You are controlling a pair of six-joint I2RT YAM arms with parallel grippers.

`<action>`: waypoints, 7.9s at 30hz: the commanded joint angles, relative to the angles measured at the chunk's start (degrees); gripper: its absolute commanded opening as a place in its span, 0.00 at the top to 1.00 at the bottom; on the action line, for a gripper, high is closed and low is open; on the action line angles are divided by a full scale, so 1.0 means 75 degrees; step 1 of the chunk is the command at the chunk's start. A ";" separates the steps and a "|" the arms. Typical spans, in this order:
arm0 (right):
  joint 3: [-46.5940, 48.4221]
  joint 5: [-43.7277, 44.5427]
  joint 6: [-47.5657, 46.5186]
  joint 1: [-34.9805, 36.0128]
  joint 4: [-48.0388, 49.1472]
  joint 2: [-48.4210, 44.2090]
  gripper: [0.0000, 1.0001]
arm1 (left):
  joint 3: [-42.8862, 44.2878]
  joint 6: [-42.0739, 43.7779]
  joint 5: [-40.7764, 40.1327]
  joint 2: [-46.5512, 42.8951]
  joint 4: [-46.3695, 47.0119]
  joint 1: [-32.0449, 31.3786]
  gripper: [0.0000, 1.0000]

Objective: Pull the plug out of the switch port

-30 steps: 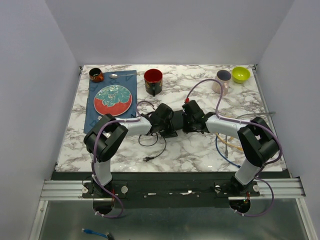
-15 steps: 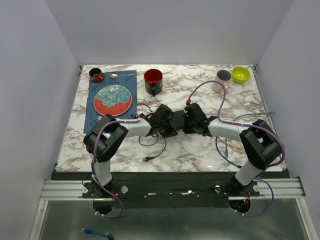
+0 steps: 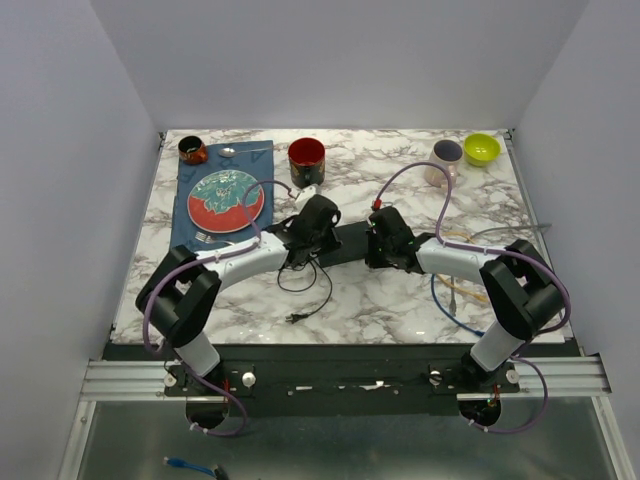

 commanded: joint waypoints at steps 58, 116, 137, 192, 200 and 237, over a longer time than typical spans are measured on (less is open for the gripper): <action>-0.1508 -0.1030 0.0771 0.0748 -0.0969 -0.1466 0.99 | -0.0129 -0.0047 0.0517 0.1484 0.1138 0.0411 0.77; -0.1578 -0.0642 0.0525 0.0596 -0.0887 -0.1736 0.99 | -0.1666 0.3811 -0.3783 0.1705 0.2206 -0.2706 0.38; -0.2656 -0.1287 0.1438 0.0642 -0.0524 -0.1994 0.99 | -0.1162 0.2979 -0.3163 0.2303 0.1759 -0.2496 0.43; 0.2289 -0.0893 0.0852 -0.0870 0.1029 -0.1386 0.99 | -0.2603 0.1011 -0.5646 -0.3860 -0.0934 -0.2179 0.32; 0.2722 -0.4566 0.0572 0.0137 0.1609 -0.0389 0.99 | -0.2697 -0.0174 -0.6163 -0.4541 -0.2142 -0.2097 0.13; 0.4902 -0.0443 -0.2194 0.1603 -0.1520 0.2435 0.12 | -0.2931 -0.2565 -0.5905 -0.6416 -0.4697 -0.2074 0.01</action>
